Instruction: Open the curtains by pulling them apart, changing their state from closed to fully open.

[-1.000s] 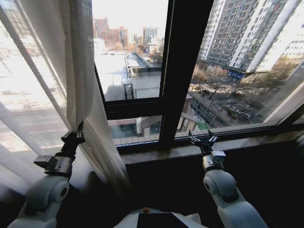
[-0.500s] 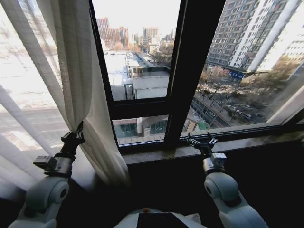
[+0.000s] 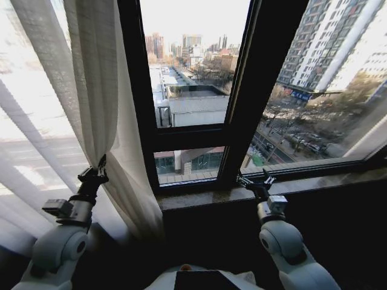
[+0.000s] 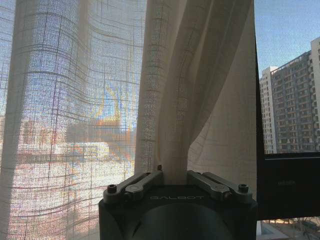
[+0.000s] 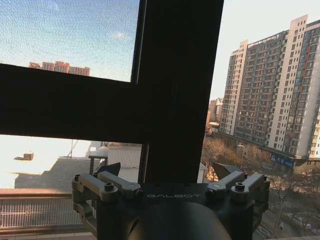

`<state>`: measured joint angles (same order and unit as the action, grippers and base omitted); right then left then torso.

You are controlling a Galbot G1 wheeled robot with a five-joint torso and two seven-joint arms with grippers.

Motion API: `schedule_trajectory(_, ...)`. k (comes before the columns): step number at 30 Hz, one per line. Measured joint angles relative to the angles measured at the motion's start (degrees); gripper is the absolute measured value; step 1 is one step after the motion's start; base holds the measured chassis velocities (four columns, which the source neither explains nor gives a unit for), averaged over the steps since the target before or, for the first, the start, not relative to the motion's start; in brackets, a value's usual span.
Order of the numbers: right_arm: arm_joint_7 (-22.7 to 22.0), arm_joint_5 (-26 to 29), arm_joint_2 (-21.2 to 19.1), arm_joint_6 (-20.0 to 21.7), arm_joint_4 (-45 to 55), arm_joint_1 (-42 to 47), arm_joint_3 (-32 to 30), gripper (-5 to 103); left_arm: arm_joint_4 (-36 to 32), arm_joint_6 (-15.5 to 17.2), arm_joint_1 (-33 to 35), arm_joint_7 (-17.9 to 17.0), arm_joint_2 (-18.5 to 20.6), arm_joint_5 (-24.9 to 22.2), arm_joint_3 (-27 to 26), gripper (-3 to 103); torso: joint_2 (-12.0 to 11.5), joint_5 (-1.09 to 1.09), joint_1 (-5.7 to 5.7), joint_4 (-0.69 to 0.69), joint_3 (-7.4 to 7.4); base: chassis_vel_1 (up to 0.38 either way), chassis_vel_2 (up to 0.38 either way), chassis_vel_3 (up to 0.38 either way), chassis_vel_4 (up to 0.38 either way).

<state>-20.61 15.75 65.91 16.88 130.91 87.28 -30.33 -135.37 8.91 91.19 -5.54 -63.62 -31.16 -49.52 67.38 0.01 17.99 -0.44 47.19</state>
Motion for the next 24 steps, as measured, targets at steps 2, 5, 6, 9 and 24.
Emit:
schedule_trajectory(2,0.0,0.0,0.1,0.0,0.1,0.0,0.2,100,-0.1,0.0,0.0,0.0,0.0,0.0,-0.1,0,0.0,0.0,0.0,0.0,0.0,0.086,0.079,-0.093,-0.075)
schedule_trajectory(5,0.1,-0.1,0.1,-0.1,0.3,0.2,0.7,100,-0.5,0.1,0.3,-0.1,-0.1,0.0,-0.3,0,0.0,0.0,0.0,0.0,0.0,0.087,0.088,-0.088,-0.091)
schedule_trajectory(6,0.1,-0.1,0.1,-0.1,0.3,0.2,0.7,100,-0.5,0.1,0.3,-0.1,-0.1,0.0,-0.3,0,0.0,0.0,0.0,0.0,0.0,0.09,0.104,-0.085,-0.092)
schedule_trajectory(9,0.1,-0.2,0.1,-0.3,0.7,0.4,1.2,100,-0.6,0.1,0.4,-0.2,-0.1,0.0,-0.7,0,0.0,0.0,0.0,0.0,0.0,0.103,0.1,-0.095,-0.092)
schedule_trajectory(24,0.0,-0.5,0.1,-0.6,1.2,0.6,2.3,100,-0.6,0.2,0.6,-0.2,-0.4,0.2,-0.9,0,0.0,-0.01,0.0,0.0,0.0,0.14,0.145,-0.147,-0.148)
